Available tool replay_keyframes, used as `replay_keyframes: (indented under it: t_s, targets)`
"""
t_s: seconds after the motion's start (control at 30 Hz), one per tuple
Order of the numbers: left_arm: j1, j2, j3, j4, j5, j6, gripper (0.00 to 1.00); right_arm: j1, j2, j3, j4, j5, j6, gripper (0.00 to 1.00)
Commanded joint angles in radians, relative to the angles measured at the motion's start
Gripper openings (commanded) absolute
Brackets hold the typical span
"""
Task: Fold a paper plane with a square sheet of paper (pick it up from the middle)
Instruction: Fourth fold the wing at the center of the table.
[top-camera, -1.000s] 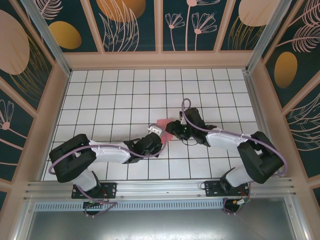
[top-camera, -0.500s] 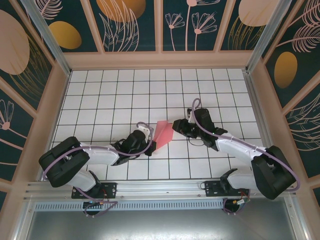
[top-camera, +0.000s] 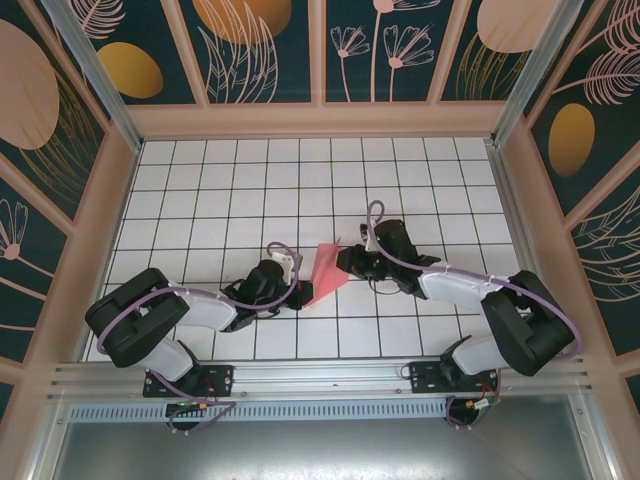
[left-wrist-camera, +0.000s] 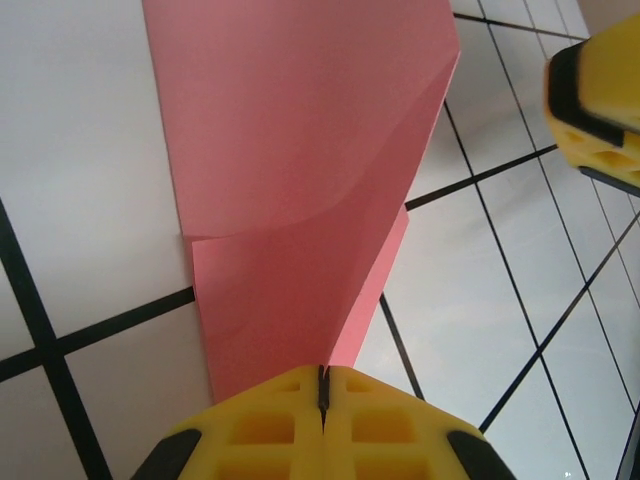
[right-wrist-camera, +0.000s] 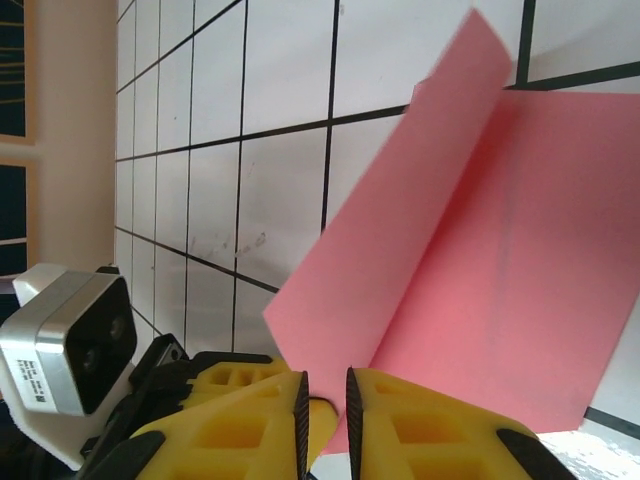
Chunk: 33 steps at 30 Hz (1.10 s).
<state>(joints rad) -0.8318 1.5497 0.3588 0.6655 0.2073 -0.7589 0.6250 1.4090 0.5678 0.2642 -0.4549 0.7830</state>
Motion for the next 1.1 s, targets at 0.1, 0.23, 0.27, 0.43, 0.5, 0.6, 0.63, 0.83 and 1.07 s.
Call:
replay_keyframes:
  t_s: [0.1, 0.23, 0.27, 0.43, 0.5, 0.6, 0.63, 0.83, 1.07]
  targets:
    - [0.015, 0.037, -0.019, 0.082, 0.039, -0.077, 0.04, 0.019, 0.059, 0.027, 0.069, -0.031, 0.003, 0.2]
    - [0.026, 0.036, -0.029, 0.091, 0.035, -0.112, 0.05, 0.027, 0.095, 0.034, 0.091, -0.038, 0.014, 0.19]
    - [0.028, 0.039, -0.03, 0.091, 0.039, -0.117, 0.05, 0.028, 0.1, 0.037, 0.098, -0.04, 0.017, 0.19]
    - [0.033, 0.056, -0.027, 0.088, 0.055, -0.139, 0.05, 0.038, 0.134, 0.064, 0.109, -0.046, 0.018, 0.18]
    - [0.036, 0.062, -0.027, 0.088, 0.064, -0.15, 0.05, 0.041, 0.152, 0.077, 0.115, -0.049, 0.017, 0.17]
    - [0.043, 0.072, -0.018, 0.077, 0.08, -0.159, 0.05, 0.042, 0.183, 0.09, 0.124, -0.056, 0.021, 0.16]
    - [0.044, 0.072, -0.019, 0.078, 0.083, -0.161, 0.05, 0.043, 0.191, 0.092, 0.133, -0.06, 0.025, 0.16]
    - [0.061, 0.074, -0.025, 0.114, 0.131, -0.187, 0.05, 0.05, 0.235, 0.105, 0.161, -0.073, 0.033, 0.16]
    - [0.081, 0.062, -0.02, 0.127, 0.166, -0.204, 0.06, 0.061, 0.264, 0.116, 0.181, -0.088, 0.036, 0.16]
